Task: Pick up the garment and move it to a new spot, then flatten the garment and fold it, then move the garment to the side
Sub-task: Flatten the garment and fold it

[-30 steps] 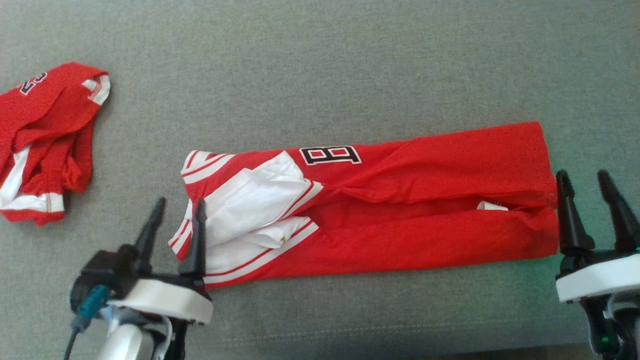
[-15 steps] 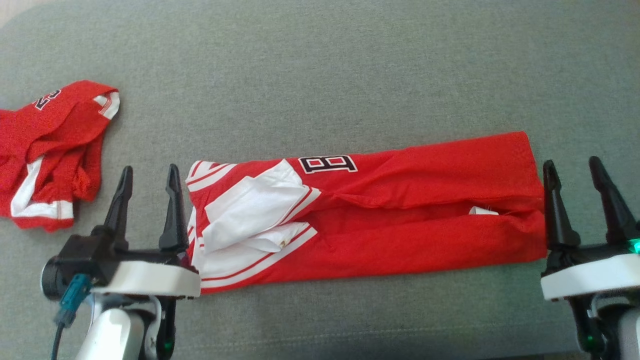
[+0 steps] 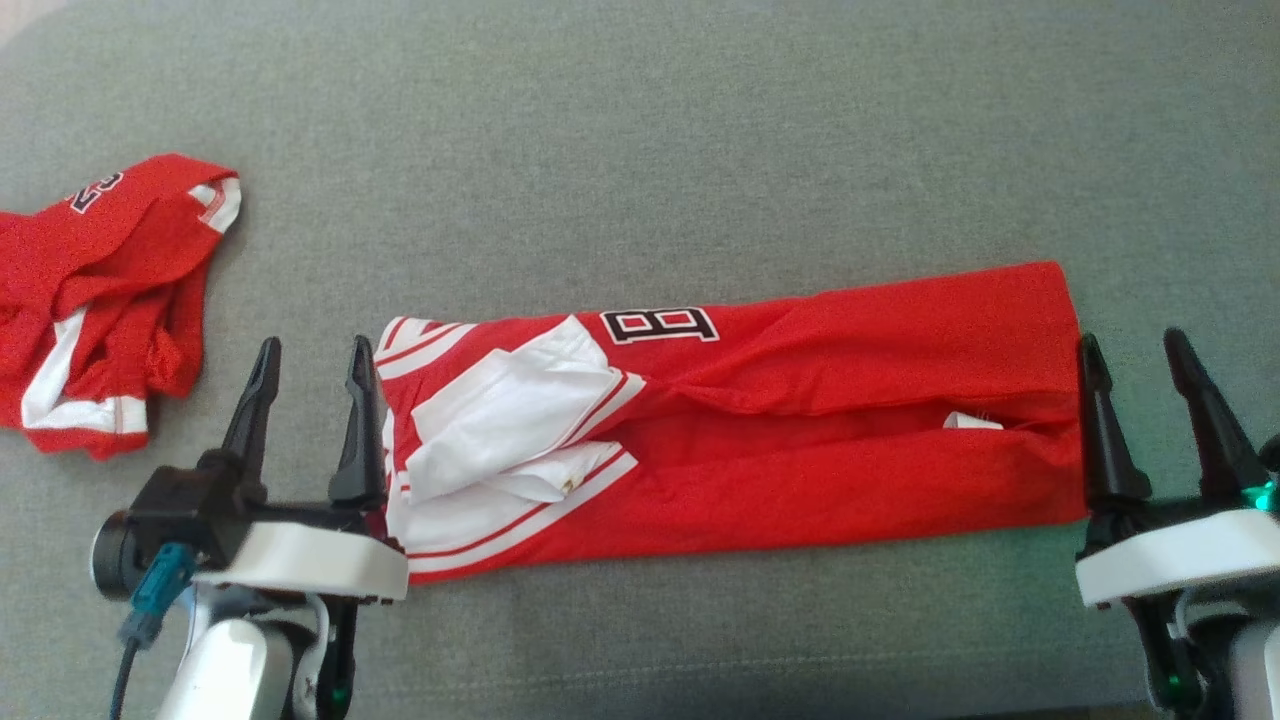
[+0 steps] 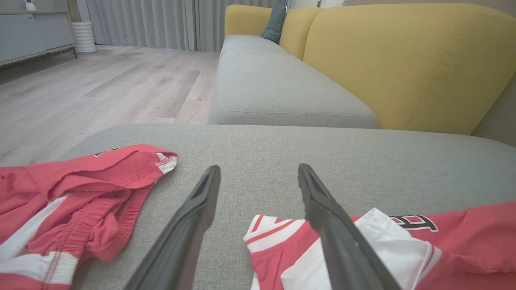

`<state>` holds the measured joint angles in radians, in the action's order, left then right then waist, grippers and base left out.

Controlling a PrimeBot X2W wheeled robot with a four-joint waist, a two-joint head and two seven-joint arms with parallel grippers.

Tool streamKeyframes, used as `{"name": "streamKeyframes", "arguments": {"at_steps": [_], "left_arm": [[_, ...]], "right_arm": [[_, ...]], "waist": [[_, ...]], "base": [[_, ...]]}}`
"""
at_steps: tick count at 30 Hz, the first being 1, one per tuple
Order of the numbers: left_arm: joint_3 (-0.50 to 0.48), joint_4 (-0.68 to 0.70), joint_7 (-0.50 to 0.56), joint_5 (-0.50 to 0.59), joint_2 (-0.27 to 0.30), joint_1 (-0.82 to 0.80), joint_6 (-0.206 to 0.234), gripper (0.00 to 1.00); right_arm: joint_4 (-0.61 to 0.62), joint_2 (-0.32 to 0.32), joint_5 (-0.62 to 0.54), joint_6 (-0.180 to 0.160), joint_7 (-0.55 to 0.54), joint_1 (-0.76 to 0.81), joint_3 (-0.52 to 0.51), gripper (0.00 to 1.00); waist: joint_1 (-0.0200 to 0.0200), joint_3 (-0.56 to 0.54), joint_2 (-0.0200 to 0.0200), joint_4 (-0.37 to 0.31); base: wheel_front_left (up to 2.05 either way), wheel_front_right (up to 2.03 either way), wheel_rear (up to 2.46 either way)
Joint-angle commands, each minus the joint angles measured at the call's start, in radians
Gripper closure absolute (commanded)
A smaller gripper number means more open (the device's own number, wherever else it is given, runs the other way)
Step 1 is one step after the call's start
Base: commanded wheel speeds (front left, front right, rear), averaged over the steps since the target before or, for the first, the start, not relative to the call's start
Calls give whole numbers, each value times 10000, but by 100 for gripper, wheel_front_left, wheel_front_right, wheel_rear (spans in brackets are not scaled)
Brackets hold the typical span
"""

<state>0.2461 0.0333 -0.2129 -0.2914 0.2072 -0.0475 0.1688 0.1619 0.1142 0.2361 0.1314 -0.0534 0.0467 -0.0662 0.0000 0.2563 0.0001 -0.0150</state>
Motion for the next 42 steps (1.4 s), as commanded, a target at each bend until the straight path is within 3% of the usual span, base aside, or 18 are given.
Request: {"name": "streamKeyframes", "arguments": {"at_steps": [1, 10, 15, 28, 29, 30, 32, 33, 42], "left_arm": [[-303, 352, -2, 123, 196, -374, 96, 0], [-5, 260, -68, 184, 65, -874, -36, 0], [74, -2, -121, 224, 35, -1164, -68, 0], [50, -235, -225, 223, 95, -1387, -3, 0], [55, -241, -230, 225, 97, -1387, 4, 0], [62, -251, -234, 224, 101, -1392, 7, 0], [72, -278, -242, 213, 112, -1424, -3, 0], [81, -281, -245, 214, 116, -1441, -4, 0], [92, -263, -290, 200, 139, -1529, 40, 0]], "right_arm": [[-31, 157, 125, -7, -106, -216, 14, 0], [-2028, 460, 594, -7, -304, -822, -452, 0], [-2700, 337, 959, -7, -1011, -991, -353, 0], [-1604, -295, 1491, -7, -3644, 28, -206, 0], [-1524, -330, 1497, -7, -3713, 52, -228, 6], [-1461, -359, 1493, -7, -3771, 61, -245, 22], [-1370, -400, 1479, -7, -3886, 45, -276, 95], [-1327, -415, 1488, -7, -3911, 14, -306, 100], [-1030, -190, 1727, -7, -3657, -535, -997, 100]], "waist": [[0, 132, -1, 14], [0, 844, -1, 191], [0, 1136, -1, 272], [0, 1341, -1, 196], [0, 1343, -1, 175], [0, 1351, -1, 154], [0, 1368, -1, 127], [0, 1377, -1, 118], [0, 1450, -1, 73]], "base": [[0, 0, 0], [0, 0, 0], [0, 0, 0], [0, 0, 0], [0, 0, 0], [0, 0, 0], [0, 0, 0], [0, 0, 0], [0, 0, 0]]}}
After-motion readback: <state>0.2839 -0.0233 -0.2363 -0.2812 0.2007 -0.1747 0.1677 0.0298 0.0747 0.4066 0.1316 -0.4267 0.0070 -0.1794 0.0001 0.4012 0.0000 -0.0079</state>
